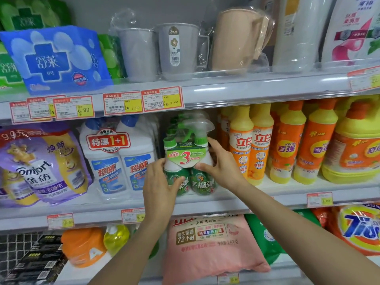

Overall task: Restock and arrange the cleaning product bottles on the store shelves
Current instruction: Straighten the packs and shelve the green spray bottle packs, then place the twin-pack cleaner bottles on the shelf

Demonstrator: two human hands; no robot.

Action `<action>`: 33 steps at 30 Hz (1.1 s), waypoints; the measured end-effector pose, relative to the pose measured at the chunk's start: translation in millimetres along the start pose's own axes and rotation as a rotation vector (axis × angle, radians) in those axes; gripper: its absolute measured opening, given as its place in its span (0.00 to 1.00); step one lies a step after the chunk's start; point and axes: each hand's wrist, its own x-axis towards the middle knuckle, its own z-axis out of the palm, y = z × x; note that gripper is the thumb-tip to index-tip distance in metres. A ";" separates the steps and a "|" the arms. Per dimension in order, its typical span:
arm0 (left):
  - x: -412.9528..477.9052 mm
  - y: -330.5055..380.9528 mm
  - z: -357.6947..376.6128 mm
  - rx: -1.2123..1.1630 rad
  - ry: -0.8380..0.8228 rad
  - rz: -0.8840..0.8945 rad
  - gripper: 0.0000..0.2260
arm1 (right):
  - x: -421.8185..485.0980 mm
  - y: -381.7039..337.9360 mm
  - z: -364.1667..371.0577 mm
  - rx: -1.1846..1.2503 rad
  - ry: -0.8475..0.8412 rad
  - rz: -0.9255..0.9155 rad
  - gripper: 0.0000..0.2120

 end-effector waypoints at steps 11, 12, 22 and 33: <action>-18.5 -25.0 -15.1 0.113 -0.099 0.170 0.22 | -9.4 -8.6 9.6 -0.072 0.128 0.061 0.40; -22.4 -31.8 -20.4 0.131 -0.063 0.162 0.20 | -18.0 -16.2 12.7 -0.083 0.212 0.008 0.38; -39.8 -102.4 -78.3 0.302 -0.135 -0.010 0.33 | 16.2 -95.9 80.1 0.181 -0.108 -0.106 0.39; -0.1 -140.9 -126.6 -0.243 -0.104 -0.150 0.35 | 4.6 -117.6 105.9 0.163 -0.046 -0.161 0.19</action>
